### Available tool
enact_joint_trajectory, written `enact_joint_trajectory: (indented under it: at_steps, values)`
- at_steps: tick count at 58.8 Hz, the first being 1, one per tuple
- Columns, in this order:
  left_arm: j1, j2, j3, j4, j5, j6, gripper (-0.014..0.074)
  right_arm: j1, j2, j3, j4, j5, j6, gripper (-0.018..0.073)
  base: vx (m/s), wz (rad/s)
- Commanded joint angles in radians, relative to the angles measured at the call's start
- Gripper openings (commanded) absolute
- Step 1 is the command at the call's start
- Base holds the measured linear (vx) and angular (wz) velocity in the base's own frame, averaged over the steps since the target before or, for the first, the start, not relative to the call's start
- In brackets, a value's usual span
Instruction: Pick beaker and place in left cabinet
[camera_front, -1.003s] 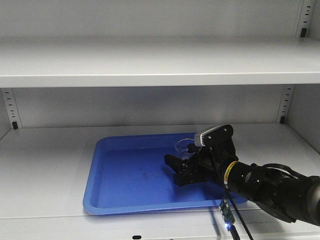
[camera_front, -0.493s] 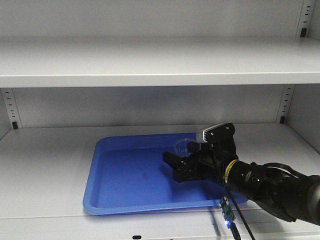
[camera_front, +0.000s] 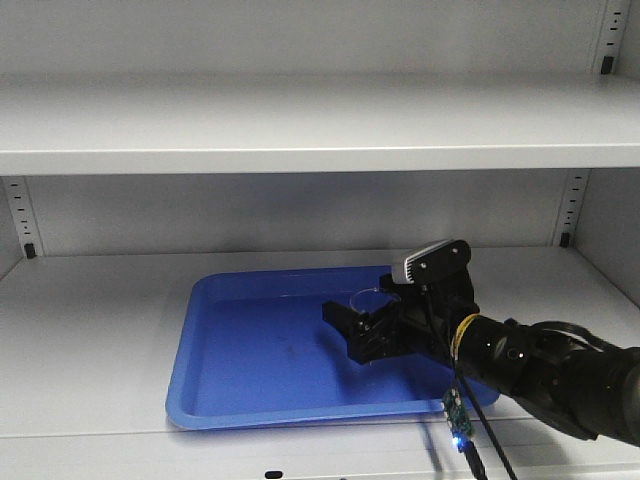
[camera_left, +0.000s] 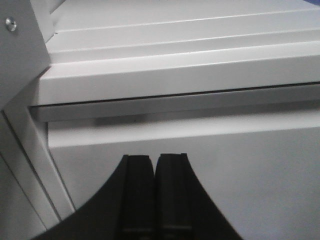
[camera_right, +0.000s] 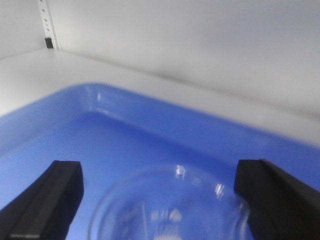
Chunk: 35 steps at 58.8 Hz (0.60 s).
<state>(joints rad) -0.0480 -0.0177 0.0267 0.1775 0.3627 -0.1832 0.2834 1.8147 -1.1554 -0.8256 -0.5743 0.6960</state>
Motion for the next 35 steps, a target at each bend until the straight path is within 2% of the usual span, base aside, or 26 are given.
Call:
enact_joint_trajectory:
  at_steps: [1,9,16,21,30,35]
  values:
    - [-0.005,-0.010,-0.015,0.003,-0.075,-0.004,0.0004,-0.005,-0.084,-0.036,0.028,-0.073,-0.022,0.0648,0.00,0.00]
    - [-0.005,-0.010,-0.015,0.003,-0.075,-0.004,0.0004,-0.005,-0.117,-0.036,0.027,-0.064,-0.020,0.0624,0.00,0.00]
    - [-0.005,-0.010,-0.015,0.003,-0.075,-0.004,0.0004,-0.005,-0.148,-0.035,0.027,-0.031,-0.020,0.0534,0.00,0.00]
    - [-0.005,-0.010,-0.015,0.003,-0.075,-0.004,0.0004,-0.005,-0.176,-0.034,0.027,0.015,-0.009,0.0396,0.00,0.00]
    - [-0.005,-0.010,-0.015,0.003,-0.075,-0.004,0.0004,-0.005,-0.258,-0.009,0.023,0.183,0.078,-0.0001,0.00,0.00]
    - [-0.005,-0.010,-0.015,0.003,-0.075,-0.004,0.0004,-0.005,-0.317,0.029,0.020,0.258,0.084,-0.0012,0.00,0.00]
